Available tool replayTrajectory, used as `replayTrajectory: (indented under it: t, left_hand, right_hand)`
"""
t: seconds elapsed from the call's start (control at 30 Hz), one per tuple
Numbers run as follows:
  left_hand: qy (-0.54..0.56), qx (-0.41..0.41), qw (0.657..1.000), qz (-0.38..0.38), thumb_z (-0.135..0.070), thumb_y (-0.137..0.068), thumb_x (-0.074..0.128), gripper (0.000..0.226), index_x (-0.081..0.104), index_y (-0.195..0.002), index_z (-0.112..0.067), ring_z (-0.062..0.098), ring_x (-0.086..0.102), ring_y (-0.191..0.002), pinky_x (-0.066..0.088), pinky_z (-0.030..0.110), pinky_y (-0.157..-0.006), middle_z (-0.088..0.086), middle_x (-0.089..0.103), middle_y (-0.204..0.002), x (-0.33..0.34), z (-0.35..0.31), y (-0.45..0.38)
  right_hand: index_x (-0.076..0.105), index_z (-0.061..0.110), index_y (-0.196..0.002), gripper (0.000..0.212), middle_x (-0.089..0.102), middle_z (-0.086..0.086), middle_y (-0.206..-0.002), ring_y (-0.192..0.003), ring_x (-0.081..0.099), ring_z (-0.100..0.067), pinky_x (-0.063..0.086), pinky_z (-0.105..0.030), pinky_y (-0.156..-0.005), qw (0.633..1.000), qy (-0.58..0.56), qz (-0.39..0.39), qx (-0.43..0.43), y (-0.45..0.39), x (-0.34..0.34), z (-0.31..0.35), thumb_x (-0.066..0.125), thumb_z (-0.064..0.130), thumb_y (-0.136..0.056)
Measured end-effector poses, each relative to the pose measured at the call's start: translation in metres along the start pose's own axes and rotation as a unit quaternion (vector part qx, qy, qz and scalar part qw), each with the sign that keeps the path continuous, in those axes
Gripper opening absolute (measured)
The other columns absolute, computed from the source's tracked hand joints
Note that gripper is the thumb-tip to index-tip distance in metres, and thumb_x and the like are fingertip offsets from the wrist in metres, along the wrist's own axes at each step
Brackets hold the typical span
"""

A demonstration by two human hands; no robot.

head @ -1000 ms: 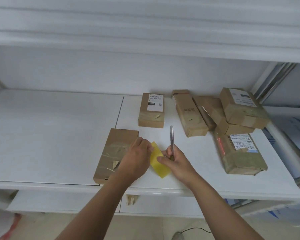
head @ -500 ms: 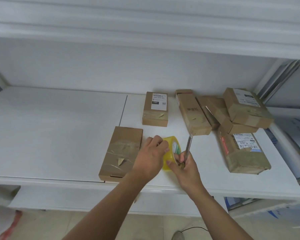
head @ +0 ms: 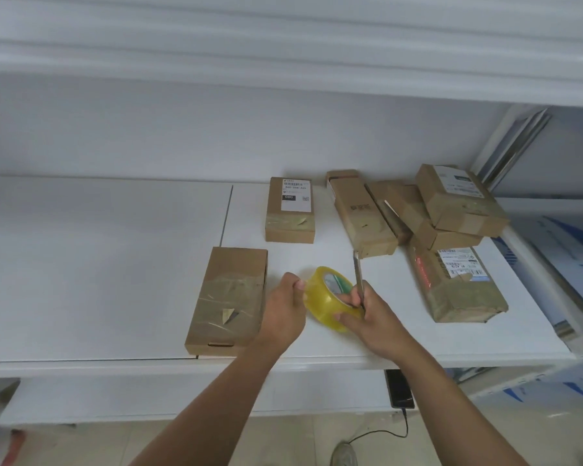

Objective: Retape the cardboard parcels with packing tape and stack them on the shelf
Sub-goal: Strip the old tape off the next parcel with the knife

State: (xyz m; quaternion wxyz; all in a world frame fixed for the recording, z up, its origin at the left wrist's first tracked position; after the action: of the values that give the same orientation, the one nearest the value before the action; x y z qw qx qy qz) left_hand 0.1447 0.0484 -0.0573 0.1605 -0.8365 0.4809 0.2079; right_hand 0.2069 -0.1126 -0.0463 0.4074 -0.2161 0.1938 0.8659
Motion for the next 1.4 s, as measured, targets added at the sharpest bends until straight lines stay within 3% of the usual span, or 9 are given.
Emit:
replayTrajectory:
  t: [0.23, 0.47, 0.57, 0.67, 0.77, 0.93, 1.03, 1.2, 1.4]
  left_hand:
    - [-0.030, -0.041, 0.999, -0.017, -0.026, -0.106, 0.040, 0.019, 0.050, -0.091, -0.021, 0.012, 0.048, -0.071, 0.030, 0.020, -0.061, -0.002, 0.051, -0.086, 0.010, 0.013, -0.005]
    - [0.033, -0.161, 0.979, 0.122, -0.019, -0.099, 0.052, 0.019, 0.061, -0.084, -0.025, 0.012, 0.066, -0.070, 0.054, 0.031, -0.078, -0.003, 0.067, -0.088, 0.036, 0.038, 0.016]
    - [0.066, -0.148, 0.976, 0.146, -0.017, -0.100, 0.053, 0.012, 0.062, -0.097, -0.024, 0.007, 0.066, -0.065, 0.052, 0.017, -0.071, -0.002, 0.067, -0.098, 0.023, 0.027, 0.028]
    - [-0.098, 0.019, 0.994, -0.036, -0.014, -0.099, 0.050, 0.015, 0.064, -0.102, -0.018, 0.014, 0.062, -0.073, 0.048, 0.020, -0.066, -0.002, 0.067, -0.093, -0.045, 0.001, 0.033]
    - [-0.264, 0.094, 0.940, -0.193, -0.016, -0.090, 0.049, 0.026, 0.066, -0.107, -0.005, 0.031, 0.063, -0.085, 0.056, 0.041, -0.070, 0.009, 0.067, -0.102, -0.092, 0.023, 0.055]
    - [-0.373, 0.090, 0.917, -0.110, -0.043, -0.101, 0.034, 0.061, 0.054, -0.139, 0.000, 0.029, 0.044, -0.139, 0.024, 0.039, -0.119, 0.015, 0.051, -0.146, -0.075, 0.074, 0.079]
    - [-0.369, 0.102, 0.916, -0.120, -0.044, -0.103, 0.030, 0.060, 0.055, -0.139, -0.003, 0.026, 0.041, -0.141, 0.016, 0.034, -0.120, 0.013, 0.050, -0.147, -0.077, 0.073, 0.078]
    - [-0.328, 0.206, 0.902, -0.192, -0.034, -0.105, 0.043, 0.044, 0.071, -0.119, -0.003, 0.028, 0.057, -0.128, 0.045, 0.049, -0.104, 0.012, 0.065, -0.130, -0.077, 0.063, 0.088]
    - [-0.320, 0.222, 0.897, -0.211, -0.022, -0.102, 0.051, 0.032, 0.074, -0.115, -0.004, 0.024, 0.061, -0.124, 0.048, 0.045, -0.102, 0.009, 0.069, -0.125, -0.078, 0.064, 0.088]
  right_hand:
    - [0.035, 0.017, -0.095, 0.025, 0.047, 0.013, -0.089, -0.098, 0.041, -0.023, 0.026, -0.028, -0.071, 0.964, 0.259, 0.051, -0.034, 0.000, -0.012, 0.015, 0.054, 0.032, -0.100]
    - [0.039, 0.015, -0.108, 0.018, 0.056, 0.005, -0.117, -0.085, 0.035, -0.010, 0.022, -0.027, -0.078, 0.928, 0.367, 0.061, -0.034, 0.000, -0.010, 0.009, 0.050, 0.026, -0.100]
    - [0.038, 0.014, -0.110, 0.020, 0.056, 0.006, -0.120, -0.093, 0.036, -0.014, 0.024, -0.027, -0.080, 0.926, 0.370, 0.069, -0.027, -0.002, -0.005, 0.007, 0.051, 0.024, -0.098]
    - [0.037, 0.015, -0.108, 0.022, 0.058, 0.001, -0.114, -0.096, 0.045, -0.021, 0.025, -0.028, -0.078, 0.925, 0.370, 0.086, -0.018, -0.007, -0.001, 0.008, 0.053, 0.024, -0.095]
    - [0.034, 0.019, -0.103, 0.028, 0.057, 0.003, -0.099, -0.092, 0.048, -0.020, 0.029, -0.029, -0.080, 0.936, 0.339, 0.092, -0.018, -0.014, 0.006, 0.014, 0.057, 0.032, -0.093]
    - [0.036, 0.016, -0.092, 0.031, 0.060, 0.000, -0.081, -0.077, 0.057, -0.026, 0.045, -0.039, -0.075, 0.949, 0.308, -0.021, -0.057, -0.035, 0.017, 0.031, 0.058, 0.038, -0.091]
    - [0.035, 0.013, -0.090, 0.026, 0.059, -0.006, -0.078, -0.072, 0.057, -0.030, 0.043, -0.038, -0.060, 0.953, 0.267, -0.106, -0.094, -0.035, 0.024, 0.051, 0.057, 0.028, -0.093]
    - [0.033, 0.014, -0.092, 0.035, 0.054, 0.003, -0.072, -0.061, 0.051, -0.016, 0.041, -0.033, -0.058, 0.989, 0.119, 0.030, -0.080, -0.028, 0.104, 0.073, 0.063, 0.033, -0.094]
    - [0.033, 0.016, -0.091, 0.029, 0.048, 0.004, -0.072, -0.060, 0.047, -0.011, 0.034, -0.024, -0.052, 0.995, 0.091, 0.029, -0.029, -0.038, 0.128, 0.058, 0.060, 0.025, -0.095]
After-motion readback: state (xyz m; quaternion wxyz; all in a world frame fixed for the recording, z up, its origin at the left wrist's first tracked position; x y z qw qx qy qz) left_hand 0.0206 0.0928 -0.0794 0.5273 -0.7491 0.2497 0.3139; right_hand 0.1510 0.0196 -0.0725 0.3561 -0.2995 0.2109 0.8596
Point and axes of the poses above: each hand's wrist, its own y-axis away from the middle knuckle, its own x-axis out of the palm, z = x × y, the point moved 9 cm from there along -y, towards the middle knuckle
